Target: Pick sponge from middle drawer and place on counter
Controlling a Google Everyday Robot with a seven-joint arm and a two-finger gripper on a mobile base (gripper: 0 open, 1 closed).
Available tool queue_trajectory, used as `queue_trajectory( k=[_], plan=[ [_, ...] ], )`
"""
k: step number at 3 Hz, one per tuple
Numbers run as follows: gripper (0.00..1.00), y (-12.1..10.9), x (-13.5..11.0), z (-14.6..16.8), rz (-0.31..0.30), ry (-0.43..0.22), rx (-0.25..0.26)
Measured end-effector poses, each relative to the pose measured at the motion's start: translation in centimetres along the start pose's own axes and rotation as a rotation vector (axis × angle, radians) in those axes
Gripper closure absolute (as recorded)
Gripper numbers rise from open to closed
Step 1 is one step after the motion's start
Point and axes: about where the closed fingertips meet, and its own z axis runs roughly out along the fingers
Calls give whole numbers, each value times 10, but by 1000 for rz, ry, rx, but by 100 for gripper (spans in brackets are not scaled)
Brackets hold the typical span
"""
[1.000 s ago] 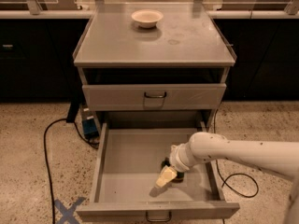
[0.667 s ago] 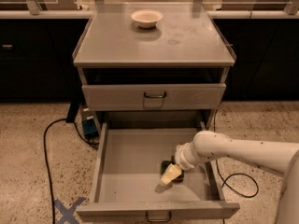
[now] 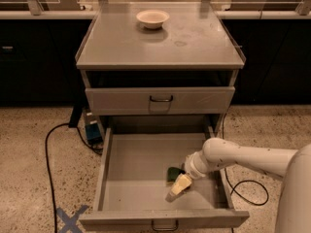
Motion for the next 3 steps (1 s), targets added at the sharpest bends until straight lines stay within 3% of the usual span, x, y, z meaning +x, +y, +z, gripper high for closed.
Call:
queue_trajectory(
  k=[1, 3],
  plan=[
    [0, 13, 10, 20, 24, -20, -71],
    [0, 6, 1, 35, 20, -36, -71]
  ],
)
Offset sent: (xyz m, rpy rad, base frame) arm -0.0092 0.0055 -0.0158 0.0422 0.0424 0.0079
